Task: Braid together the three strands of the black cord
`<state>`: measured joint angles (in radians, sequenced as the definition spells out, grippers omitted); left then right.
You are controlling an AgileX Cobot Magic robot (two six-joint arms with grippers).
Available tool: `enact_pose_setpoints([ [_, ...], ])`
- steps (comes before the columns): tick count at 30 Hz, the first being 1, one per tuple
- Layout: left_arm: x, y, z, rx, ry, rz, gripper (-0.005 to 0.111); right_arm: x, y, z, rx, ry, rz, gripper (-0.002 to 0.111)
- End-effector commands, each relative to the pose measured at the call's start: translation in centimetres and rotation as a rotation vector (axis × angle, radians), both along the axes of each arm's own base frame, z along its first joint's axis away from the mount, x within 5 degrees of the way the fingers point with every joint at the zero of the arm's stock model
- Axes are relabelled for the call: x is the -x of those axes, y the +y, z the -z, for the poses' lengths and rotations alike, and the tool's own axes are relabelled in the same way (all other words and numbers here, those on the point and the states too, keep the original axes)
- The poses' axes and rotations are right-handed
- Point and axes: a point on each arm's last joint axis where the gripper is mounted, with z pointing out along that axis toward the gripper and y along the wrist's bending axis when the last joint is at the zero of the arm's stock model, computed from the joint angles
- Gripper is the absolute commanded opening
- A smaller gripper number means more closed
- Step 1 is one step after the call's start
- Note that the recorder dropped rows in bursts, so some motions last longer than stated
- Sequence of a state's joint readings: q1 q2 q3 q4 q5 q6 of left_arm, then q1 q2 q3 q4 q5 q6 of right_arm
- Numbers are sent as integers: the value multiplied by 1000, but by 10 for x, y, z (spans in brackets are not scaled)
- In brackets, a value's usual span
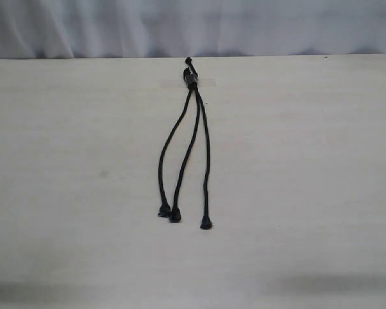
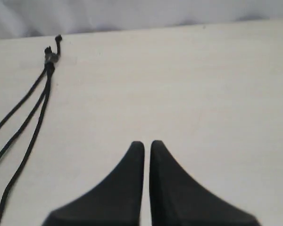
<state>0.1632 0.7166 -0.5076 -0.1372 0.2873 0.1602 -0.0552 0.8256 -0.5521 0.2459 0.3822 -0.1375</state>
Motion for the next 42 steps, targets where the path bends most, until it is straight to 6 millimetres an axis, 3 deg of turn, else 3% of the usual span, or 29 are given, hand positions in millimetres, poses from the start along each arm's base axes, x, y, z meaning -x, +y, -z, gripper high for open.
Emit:
enact_pose_setpoints([
  [1,-22,-1,20,152,165,-13,0,-28,3,30,-175,170,56,4],
  [6,-32,-8,38,280,432,21,0,-50,9,58,-230,371,9,4],
  [9,-40,-8,41,298,545,43,0,-66,27,64,-242,456,-105,4],
  [12,-49,-15,42,295,591,86,0,-82,63,64,-197,486,-250,4],
  [19,-53,-58,51,208,666,231,0,-115,172,80,-30,584,-478,4],
  [23,-53,-63,53,121,668,170,0,-130,225,95,102,599,-512,4],
  [27,-52,-65,53,105,667,159,0,-145,262,116,246,618,-530,9],
  [34,-50,-65,54,102,688,155,0,-162,285,144,291,773,-441,38],
  [40,-51,-65,53,101,685,156,0,-164,287,161,281,811,-396,39],
  [42,-51,-65,53,99,683,157,0,-164,286,165,292,826,-393,34],
])
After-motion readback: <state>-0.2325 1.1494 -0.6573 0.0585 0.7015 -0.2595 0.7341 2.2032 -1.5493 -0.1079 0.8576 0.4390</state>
